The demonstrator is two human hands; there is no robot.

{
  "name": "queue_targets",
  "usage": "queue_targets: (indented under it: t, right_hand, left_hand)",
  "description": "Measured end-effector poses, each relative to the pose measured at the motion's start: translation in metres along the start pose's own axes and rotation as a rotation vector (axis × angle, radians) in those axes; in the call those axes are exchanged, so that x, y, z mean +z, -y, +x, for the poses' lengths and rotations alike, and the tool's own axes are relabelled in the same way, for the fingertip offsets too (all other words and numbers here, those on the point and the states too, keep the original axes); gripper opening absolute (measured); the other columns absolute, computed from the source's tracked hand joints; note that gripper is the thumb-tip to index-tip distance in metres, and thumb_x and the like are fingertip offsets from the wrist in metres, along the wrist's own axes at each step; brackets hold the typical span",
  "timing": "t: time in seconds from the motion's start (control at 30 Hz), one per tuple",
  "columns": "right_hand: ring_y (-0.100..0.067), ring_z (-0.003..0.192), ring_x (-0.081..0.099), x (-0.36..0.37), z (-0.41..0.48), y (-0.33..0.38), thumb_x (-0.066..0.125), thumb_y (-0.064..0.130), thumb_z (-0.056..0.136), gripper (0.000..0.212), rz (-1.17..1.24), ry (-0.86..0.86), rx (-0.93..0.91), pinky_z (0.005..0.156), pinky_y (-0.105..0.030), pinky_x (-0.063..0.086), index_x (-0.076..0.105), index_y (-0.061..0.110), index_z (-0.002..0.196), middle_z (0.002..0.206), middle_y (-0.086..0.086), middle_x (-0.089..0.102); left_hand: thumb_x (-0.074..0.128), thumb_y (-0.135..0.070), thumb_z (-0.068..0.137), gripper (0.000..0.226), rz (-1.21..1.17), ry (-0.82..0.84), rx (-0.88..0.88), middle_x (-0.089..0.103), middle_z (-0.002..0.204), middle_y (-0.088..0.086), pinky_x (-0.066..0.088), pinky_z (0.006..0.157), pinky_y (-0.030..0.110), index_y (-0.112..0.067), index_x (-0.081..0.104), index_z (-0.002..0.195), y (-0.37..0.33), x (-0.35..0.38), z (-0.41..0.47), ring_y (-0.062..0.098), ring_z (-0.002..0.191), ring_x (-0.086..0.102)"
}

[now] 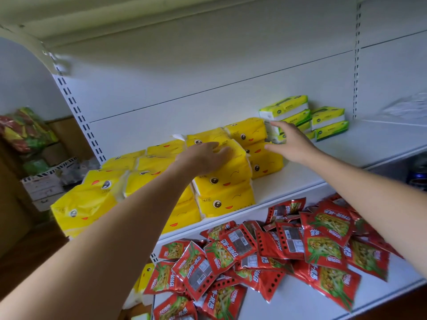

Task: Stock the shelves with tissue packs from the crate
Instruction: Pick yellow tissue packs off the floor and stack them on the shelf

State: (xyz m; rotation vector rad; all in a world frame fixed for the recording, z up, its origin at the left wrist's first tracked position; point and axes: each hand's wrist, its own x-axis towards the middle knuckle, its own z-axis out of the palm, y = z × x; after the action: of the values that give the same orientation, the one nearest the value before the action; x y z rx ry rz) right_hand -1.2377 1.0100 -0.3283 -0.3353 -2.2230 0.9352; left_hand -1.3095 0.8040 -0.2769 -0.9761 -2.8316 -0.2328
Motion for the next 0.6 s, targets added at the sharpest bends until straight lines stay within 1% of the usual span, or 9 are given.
queue_targets:
  t: [0.07, 0.17, 0.23, 0.3, 0.37, 0.43, 0.5, 0.57, 0.6]
  right_hand:
    - [-0.019, 0.134, 0.034, -0.008, -0.002, 0.019, 0.066, 0.021, 0.085, 0.061, -0.005, -0.008, -0.071, 0.103, -0.028, 0.03, 0.039, 0.02, 0.139, 0.146, -0.003, 0.036]
    - [-0.015, 0.134, 0.035, -0.008, -0.007, 0.055, 0.062, 0.021, 0.088, 0.052, 0.028, -0.01, -0.183, 0.102, -0.024, 0.029, 0.043, 0.022, 0.136, 0.143, 0.0, 0.04]
    - [-0.012, 0.132, 0.037, 0.002, -0.013, 0.089, 0.06, 0.018, 0.089, 0.048, 0.073, 0.009, -0.266, 0.1, -0.018, 0.029, 0.044, 0.02, 0.135, 0.141, 0.001, 0.043]
    - [-0.009, 0.127, 0.04, 0.02, -0.024, 0.126, 0.059, 0.016, 0.089, 0.047, 0.135, 0.046, -0.326, 0.095, -0.01, 0.029, 0.045, 0.018, 0.134, 0.138, 0.001, 0.046]
    - [-0.007, 0.124, 0.042, 0.043, -0.044, 0.163, 0.059, 0.017, 0.09, 0.045, 0.206, 0.101, -0.38, 0.091, -0.003, 0.03, 0.046, 0.02, 0.133, 0.134, 0.005, 0.048]
    - [-0.005, 0.122, 0.044, 0.074, -0.072, 0.198, 0.06, 0.018, 0.089, 0.044, 0.283, 0.175, -0.446, 0.094, -0.003, 0.031, 0.045, 0.027, 0.13, 0.128, 0.011, 0.049]
    - [-0.004, 0.121, 0.046, 0.118, -0.107, 0.228, 0.059, 0.024, 0.086, 0.042, 0.355, 0.265, -0.514, 0.099, -0.009, 0.034, 0.043, 0.032, 0.124, 0.124, 0.014, 0.049]
    - [-0.003, 0.121, 0.046, 0.167, -0.147, 0.25, 0.056, 0.027, 0.084, 0.042, 0.398, 0.373, -0.568, 0.102, -0.012, 0.034, 0.042, 0.033, 0.123, 0.124, 0.014, 0.049]
    - [0.0, 0.121, 0.045, 0.192, -0.168, 0.257, 0.055, 0.026, 0.084, 0.042, 0.405, 0.43, -0.593, 0.101, -0.011, 0.033, 0.042, 0.032, 0.124, 0.125, 0.014, 0.048]
  left_hand:
    - [0.029, -0.058, 0.095, 0.061, -0.037, -0.043, 0.007, 0.033, 0.151, 0.009, 0.03, 0.109, 0.041, -0.023, 0.032, 0.146, 0.007, -0.009, -0.002, 0.03, 0.137, 0.033]
    - [0.03, -0.054, 0.096, 0.06, -0.078, -0.153, 0.037, 0.037, 0.149, 0.007, 0.028, 0.109, 0.038, -0.019, 0.034, 0.145, 0.03, -0.025, -0.012, 0.028, 0.137, 0.033]
    - [0.031, -0.053, 0.096, 0.059, -0.093, -0.23, 0.013, 0.04, 0.148, 0.007, 0.03, 0.108, 0.037, -0.019, 0.036, 0.144, 0.057, -0.036, -0.025, 0.027, 0.136, 0.036]
    - [0.033, -0.051, 0.096, 0.057, -0.098, -0.309, -0.04, 0.043, 0.145, 0.008, 0.033, 0.105, 0.037, -0.019, 0.038, 0.143, 0.093, -0.045, -0.046, 0.027, 0.133, 0.04]
    - [0.035, -0.048, 0.097, 0.053, -0.117, -0.39, -0.094, 0.048, 0.141, 0.007, 0.037, 0.1, 0.037, -0.02, 0.039, 0.142, 0.135, -0.053, -0.072, 0.027, 0.127, 0.046]
    - [0.037, -0.044, 0.097, 0.049, -0.154, -0.484, -0.14, 0.051, 0.136, 0.009, 0.04, 0.096, 0.038, -0.019, 0.04, 0.14, 0.182, -0.055, -0.101, 0.027, 0.122, 0.05]
    - [0.04, -0.038, 0.097, 0.045, -0.197, -0.59, -0.205, 0.053, 0.131, 0.01, 0.042, 0.093, 0.039, -0.018, 0.043, 0.137, 0.235, -0.046, -0.135, 0.029, 0.119, 0.051]
    - [0.042, -0.036, 0.096, 0.04, -0.231, -0.666, -0.312, 0.056, 0.126, 0.009, 0.042, 0.092, 0.039, -0.02, 0.047, 0.132, 0.285, -0.024, -0.172, 0.028, 0.115, 0.053]
    - [0.042, -0.034, 0.095, 0.038, -0.237, -0.675, -0.369, 0.056, 0.125, 0.008, 0.042, 0.092, 0.039, -0.02, 0.047, 0.13, 0.307, -0.009, -0.19, 0.028, 0.114, 0.053]
